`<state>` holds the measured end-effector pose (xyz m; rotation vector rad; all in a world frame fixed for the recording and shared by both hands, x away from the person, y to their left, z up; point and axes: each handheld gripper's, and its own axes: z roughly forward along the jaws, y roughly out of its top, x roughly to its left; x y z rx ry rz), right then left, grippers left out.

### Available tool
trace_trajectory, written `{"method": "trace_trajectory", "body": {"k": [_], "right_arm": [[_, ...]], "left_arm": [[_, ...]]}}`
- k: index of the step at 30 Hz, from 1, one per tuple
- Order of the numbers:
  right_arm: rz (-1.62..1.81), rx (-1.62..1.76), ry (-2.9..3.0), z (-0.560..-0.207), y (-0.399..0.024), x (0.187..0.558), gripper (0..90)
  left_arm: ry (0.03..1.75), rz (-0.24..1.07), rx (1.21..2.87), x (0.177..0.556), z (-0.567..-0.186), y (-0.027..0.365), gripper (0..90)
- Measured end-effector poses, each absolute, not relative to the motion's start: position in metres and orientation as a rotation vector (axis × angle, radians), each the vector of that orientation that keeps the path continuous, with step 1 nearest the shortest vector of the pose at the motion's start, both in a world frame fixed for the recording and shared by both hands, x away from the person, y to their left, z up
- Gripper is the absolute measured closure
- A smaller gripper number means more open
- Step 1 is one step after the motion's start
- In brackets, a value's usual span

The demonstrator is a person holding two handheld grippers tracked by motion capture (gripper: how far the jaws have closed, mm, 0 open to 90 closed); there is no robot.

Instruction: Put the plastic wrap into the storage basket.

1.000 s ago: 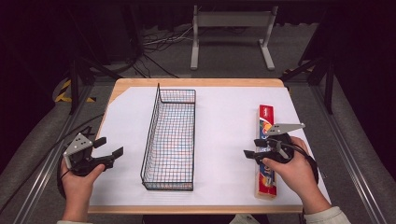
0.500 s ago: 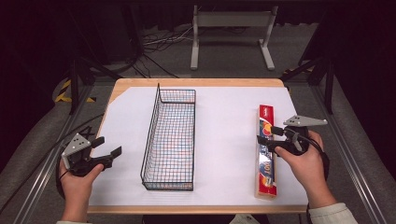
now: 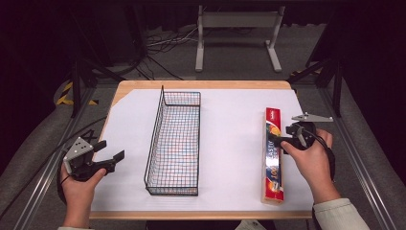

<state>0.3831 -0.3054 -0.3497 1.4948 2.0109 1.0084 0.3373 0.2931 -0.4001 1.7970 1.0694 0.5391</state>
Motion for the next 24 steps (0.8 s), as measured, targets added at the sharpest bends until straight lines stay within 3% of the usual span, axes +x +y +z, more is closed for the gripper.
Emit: {"method": "trace_trajectory", "body": {"k": [24], "right_arm": [[0.717, 1.912, 1.974, -0.391, -0.288, 0.408, 23.2]], "left_arm": [[1.092, 0.551, 1.792, 0.331, -0.402, 0.299, 18.6]]}}
